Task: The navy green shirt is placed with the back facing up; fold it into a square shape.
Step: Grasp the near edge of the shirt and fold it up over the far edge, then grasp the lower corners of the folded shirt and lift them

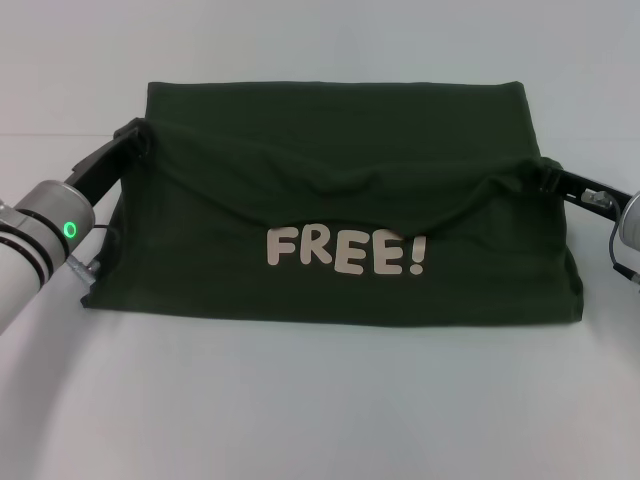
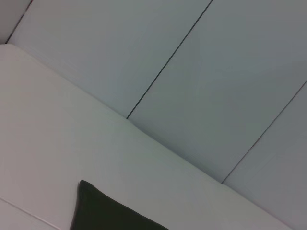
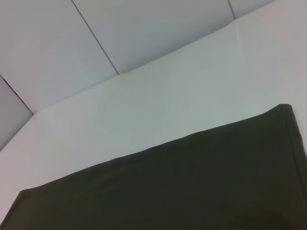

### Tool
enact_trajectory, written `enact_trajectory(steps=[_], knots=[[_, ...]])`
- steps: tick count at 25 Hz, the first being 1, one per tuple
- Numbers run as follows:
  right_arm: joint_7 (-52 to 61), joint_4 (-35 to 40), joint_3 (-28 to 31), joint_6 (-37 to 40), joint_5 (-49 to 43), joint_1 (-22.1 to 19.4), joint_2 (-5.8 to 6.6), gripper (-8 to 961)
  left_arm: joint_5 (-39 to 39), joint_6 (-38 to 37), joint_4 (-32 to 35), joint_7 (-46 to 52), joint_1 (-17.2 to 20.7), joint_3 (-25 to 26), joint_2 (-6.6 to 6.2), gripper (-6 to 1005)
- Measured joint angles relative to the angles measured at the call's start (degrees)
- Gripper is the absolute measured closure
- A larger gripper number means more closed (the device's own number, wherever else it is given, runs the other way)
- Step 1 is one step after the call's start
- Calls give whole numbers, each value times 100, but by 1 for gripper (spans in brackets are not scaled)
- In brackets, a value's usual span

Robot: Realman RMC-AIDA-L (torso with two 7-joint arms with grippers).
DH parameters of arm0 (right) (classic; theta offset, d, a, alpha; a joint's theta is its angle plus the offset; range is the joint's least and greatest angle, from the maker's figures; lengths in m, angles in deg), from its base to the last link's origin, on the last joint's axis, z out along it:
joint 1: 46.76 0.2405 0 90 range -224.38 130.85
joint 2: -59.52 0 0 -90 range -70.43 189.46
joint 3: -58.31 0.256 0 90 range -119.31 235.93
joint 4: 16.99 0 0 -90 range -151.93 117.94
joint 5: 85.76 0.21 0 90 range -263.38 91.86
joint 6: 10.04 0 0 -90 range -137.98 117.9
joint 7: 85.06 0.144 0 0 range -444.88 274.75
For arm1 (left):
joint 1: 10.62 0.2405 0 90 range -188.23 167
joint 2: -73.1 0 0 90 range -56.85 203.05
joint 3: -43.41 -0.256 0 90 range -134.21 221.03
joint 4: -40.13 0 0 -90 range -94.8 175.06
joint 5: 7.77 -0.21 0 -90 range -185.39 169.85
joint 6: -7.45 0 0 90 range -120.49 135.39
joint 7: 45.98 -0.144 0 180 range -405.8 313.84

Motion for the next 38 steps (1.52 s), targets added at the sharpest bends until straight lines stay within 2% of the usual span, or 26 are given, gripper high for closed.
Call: enact_trajectory(steps=[7, 14, 19, 21, 23, 24, 26, 28, 29, 31, 32, 33, 34, 38], knots=[[9, -52, -69, -40, 2, 1, 9, 867, 68, 181, -120, -105, -73, -32, 3, 928], [35, -60, -82, 74, 22, -80, 11, 561, 96, 326, -158, -37, -45, 13, -6, 739], [43, 5, 4, 483, 43, -278, 38, 335, 115, 347, -137, 287, 134, -87, -55, 545], [46, 105, 58, 862, 78, -440, 58, 255, 37, 193, -118, 690, 292, -466, -177, 466], [46, 204, 83, 1309, 103, -595, 100, 175, 8, -48, -103, 1304, 507, -1139, -392, 386], [46, 240, 83, 1529, 109, -675, 138, 143, 8, -115, -95, 1461, 554, -1338, -445, 346], [46, 254, 63, 1921, 111, -769, 215, 79, -1, -614, 14, 2151, 821, -2006, -688, 266], [46, 255, 38, 2235, 102, -858, 276, 15, -88, -1073, 228, 2527, 1015, -2339, -813, 226], [44, 256, 27, 2378, 92, -900, 301, 15, -237, -1337, 457, 2765, 1138, -2511, -871, 205], [40, 256, 14, 2524, 84, -955, 321, 15, -714, -1672, 887, 3233, 1279, -2632, -921, 165], [37, 256, 9, 2588, 82, -985, 325, 15, -714, -1672, 887, 3233, 1279, -2632, -921, 164], [30, 256, 7, 2663, 72, -1026, 329, 14, -1522, -1948, 1404, 3740, 1341, -2645, -981, 163], [30, 256, 7, 2663, 72, -1026, 329, 14, -1926, -2075, 1587, 3921, 1325, -2636, -1032, 161], [25, 256, -48, 2692, 60, -1070, 334, 14, -3133, -2357, 1915, 4635, 1100, -2594, -1235, 159]])
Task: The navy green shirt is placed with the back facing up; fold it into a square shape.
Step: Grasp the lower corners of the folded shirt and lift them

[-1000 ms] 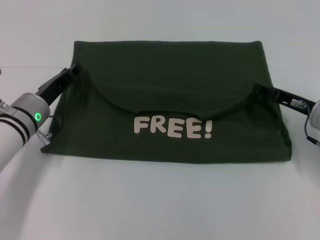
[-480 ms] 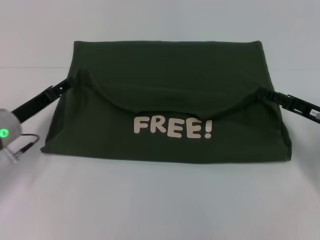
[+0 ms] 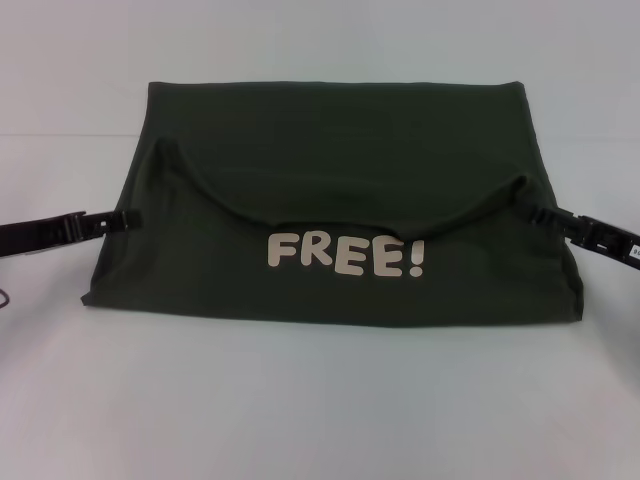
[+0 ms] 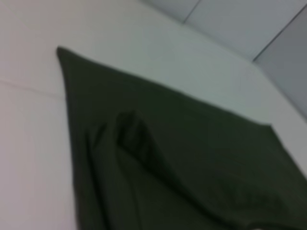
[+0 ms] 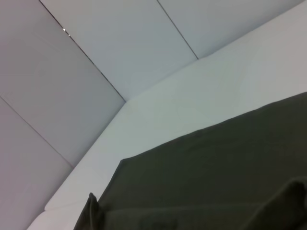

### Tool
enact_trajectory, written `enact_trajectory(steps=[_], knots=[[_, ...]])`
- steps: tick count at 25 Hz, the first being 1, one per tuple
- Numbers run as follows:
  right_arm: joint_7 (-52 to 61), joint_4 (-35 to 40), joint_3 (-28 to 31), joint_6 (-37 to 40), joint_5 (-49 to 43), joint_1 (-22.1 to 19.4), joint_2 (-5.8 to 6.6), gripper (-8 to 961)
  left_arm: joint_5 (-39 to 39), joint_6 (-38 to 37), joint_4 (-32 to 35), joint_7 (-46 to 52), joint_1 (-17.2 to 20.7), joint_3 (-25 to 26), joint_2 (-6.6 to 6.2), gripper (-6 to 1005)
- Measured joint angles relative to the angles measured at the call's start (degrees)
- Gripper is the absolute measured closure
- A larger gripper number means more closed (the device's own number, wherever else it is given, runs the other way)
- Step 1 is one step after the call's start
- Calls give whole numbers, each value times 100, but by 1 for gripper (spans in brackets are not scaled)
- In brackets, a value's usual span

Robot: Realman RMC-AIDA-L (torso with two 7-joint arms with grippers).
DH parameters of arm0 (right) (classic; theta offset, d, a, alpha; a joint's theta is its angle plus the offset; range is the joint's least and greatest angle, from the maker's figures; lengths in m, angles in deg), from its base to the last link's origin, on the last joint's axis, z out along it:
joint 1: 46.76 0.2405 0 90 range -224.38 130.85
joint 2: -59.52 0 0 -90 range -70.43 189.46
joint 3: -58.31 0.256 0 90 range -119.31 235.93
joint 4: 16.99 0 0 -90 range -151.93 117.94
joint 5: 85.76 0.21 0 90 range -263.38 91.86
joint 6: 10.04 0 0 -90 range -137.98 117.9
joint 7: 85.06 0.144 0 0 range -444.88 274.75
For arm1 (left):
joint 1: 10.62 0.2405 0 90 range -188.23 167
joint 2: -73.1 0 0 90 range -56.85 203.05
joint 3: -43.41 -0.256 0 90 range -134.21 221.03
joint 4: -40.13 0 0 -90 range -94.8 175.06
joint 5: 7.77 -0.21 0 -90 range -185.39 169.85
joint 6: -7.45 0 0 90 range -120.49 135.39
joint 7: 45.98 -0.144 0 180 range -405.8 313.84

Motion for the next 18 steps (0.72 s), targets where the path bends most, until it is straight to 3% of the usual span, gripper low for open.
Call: enact_trajectory(steps=[3, 7, 18], knots=[[6, -9, -86, -14, -3, -30, 7, 14, -614, -105, 31, 332, -165, 19, -89, 160], [-23, -35, -96, -1, -5, -33, -18, 15, -930, -62, 30, 593, -221, -7, -89, 160], [-4, -45, -114, -26, -155, -25, -59, 14, -1038, 495, -219, 589, -210, -81, -46, 160]])
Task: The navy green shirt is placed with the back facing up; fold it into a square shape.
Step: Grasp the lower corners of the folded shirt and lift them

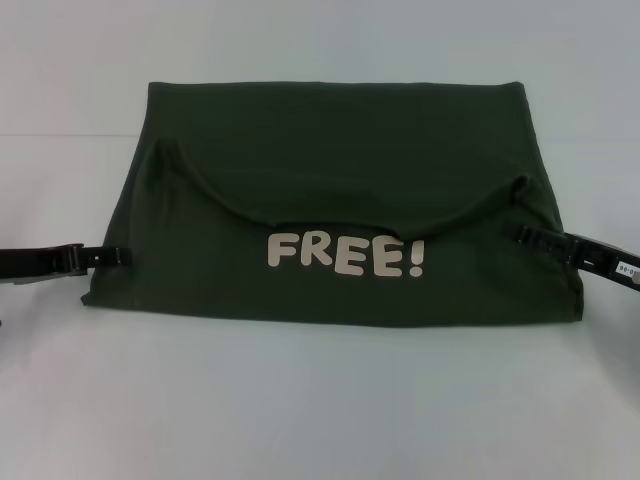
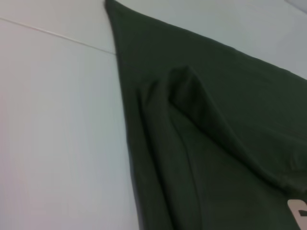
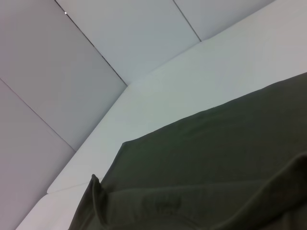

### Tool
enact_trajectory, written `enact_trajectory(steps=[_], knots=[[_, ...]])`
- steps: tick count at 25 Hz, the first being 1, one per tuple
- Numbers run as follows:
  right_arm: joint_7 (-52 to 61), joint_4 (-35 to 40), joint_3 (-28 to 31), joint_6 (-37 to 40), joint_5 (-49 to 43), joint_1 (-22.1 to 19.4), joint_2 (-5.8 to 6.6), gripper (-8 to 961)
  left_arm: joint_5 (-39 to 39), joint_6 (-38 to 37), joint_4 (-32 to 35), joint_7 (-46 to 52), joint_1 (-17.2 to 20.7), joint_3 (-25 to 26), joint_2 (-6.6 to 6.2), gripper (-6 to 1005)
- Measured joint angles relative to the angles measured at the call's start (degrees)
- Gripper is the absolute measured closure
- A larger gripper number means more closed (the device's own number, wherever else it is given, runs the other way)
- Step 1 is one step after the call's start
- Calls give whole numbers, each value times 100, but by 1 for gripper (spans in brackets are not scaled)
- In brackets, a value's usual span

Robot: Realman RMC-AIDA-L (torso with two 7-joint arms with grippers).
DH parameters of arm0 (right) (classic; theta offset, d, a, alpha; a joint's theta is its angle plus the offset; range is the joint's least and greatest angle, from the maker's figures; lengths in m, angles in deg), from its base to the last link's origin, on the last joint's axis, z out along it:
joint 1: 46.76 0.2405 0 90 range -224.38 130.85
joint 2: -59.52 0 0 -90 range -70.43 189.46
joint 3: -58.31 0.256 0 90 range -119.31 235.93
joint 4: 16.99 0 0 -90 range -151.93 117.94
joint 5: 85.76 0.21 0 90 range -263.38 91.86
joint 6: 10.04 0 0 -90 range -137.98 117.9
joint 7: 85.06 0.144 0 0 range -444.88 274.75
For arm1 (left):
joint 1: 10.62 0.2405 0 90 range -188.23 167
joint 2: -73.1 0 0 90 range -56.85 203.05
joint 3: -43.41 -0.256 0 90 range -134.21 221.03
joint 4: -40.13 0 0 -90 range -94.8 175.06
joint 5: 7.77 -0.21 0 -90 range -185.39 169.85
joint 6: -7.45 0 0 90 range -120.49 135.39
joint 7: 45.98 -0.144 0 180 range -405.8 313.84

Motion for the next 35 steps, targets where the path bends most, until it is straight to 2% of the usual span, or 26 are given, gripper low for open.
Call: enact_trajectory(steps=[13, 35], knots=[[3, -26, -126, -81, 0, 25, -10, 15, -10, 64, -85, -6, -38, -209, 54, 159], [16, -24, -140, -143, -7, 68, -21, 16, -298, -50, -7, 292, -157, -494, 43, 175]])
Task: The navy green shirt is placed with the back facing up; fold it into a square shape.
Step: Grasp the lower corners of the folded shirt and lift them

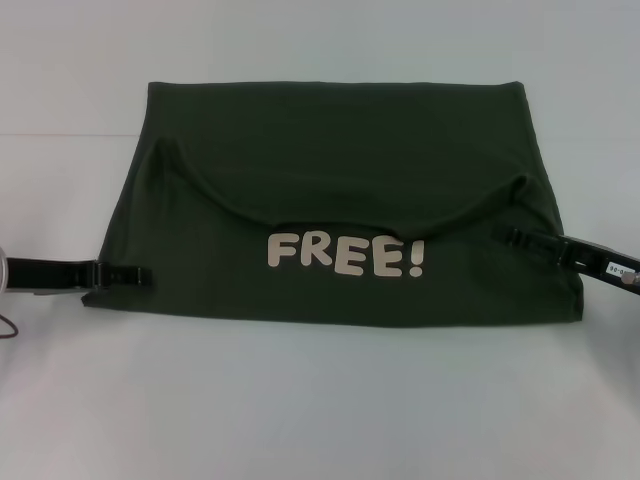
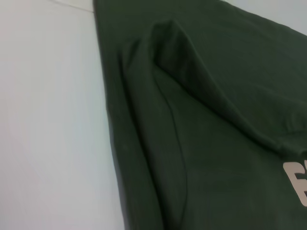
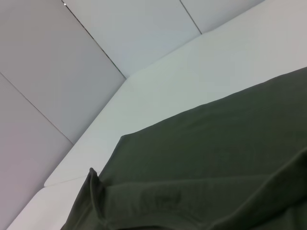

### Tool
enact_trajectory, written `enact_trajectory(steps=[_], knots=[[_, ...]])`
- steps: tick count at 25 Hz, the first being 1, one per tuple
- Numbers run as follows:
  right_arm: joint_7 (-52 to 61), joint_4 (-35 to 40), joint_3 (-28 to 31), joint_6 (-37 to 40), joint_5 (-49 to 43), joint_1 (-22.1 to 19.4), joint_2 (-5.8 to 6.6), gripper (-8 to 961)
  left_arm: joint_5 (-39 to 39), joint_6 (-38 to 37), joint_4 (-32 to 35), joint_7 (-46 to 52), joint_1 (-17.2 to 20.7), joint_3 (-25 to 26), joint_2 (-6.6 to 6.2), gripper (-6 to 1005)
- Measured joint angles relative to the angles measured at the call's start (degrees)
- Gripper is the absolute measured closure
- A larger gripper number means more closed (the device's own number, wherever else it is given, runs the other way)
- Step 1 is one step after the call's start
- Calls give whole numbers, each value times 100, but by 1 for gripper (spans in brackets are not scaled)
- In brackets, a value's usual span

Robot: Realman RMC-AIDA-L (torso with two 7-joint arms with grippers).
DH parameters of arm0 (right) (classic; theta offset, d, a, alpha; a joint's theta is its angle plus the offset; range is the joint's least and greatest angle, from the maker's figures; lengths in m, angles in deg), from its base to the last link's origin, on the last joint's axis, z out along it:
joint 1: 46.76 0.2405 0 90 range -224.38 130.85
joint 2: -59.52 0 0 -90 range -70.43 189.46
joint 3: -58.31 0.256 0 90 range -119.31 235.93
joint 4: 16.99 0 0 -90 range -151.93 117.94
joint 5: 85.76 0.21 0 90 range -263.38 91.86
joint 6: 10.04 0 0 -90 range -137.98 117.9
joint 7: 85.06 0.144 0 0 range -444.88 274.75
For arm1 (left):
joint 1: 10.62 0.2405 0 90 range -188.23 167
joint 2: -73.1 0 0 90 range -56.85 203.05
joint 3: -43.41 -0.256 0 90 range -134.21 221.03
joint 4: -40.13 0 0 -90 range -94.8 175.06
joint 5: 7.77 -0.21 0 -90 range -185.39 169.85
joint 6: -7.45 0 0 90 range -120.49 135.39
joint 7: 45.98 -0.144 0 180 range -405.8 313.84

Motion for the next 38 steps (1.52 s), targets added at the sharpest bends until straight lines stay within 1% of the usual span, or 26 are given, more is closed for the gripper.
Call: enact_trajectory(steps=[5, 9, 16, 19, 21, 23, 24, 26, 28, 32, 33, 34, 35, 36, 38], knots=[[0, 29, 0, -29, 7, 1, -16, 17, -121, 22, 121, 138, 13, -10, 1, 254], [0, 47, 0, -47, 9, 1, -28, 17, -288, 70, 144, 168, -10, -35, 3, 341], [0, 53, 0, -75, 9, 2, -34, 19, -306, 57, 134, 167, -28, -53, 14, 493], [0, 53, 0, -76, 9, 9, -35, 20, -308, 44, 128, 154, -34, -54, 14, 740], [0, 53, 0, -76, 9, 18, -29, 21, -309, 35, 126, 147, -35, -54, 14, 819], [36, 55, -5, -61, -38, 22, 7, 21, -310, 32, 126, 143, -35, -54, 15, 898], [116, 79, -16, -36, -92, 25, 40, 22, -310, 31, 125, 141, -35, -54, 15, 937], [589, 260, -111, 65, -339, 27, 130, 22, -310, 26, 127, 141, -35, -54, 12, 953], [1346, 622, -278, 255, -770, 29, 250, 23, -310, 22, 133, 142, -35, -54, 1, 969], [3198, 1493, -570, 821, -1904, 124, 561, 24, -310, 9, 142, 138, -35, -60, -8, 985], [3749, 1657, -604, 985, -2255, 190, 657, 24, -310, 0, 145, 132, -35, -62, -10, 984], [4664, 1803, -633, 1264, -2885, 377, 877, 25, -310, -8, 147, 126, -35, -62, -12, 984], [4664, 1803, -633, 1264, -2885, 377, 877, 25, -310, -13, 149, 122, -36, -63, -14, 984], [5026, 1804, -635, 1414, -3148, 494, 984, 25, -310, -20, 151, 119, -39, -62, -18, 984], [5384, 1777, -626, 1602, -3456, 713, 1120, 26, -310, -38, 162, 118, -41, -63, -21, 984]])
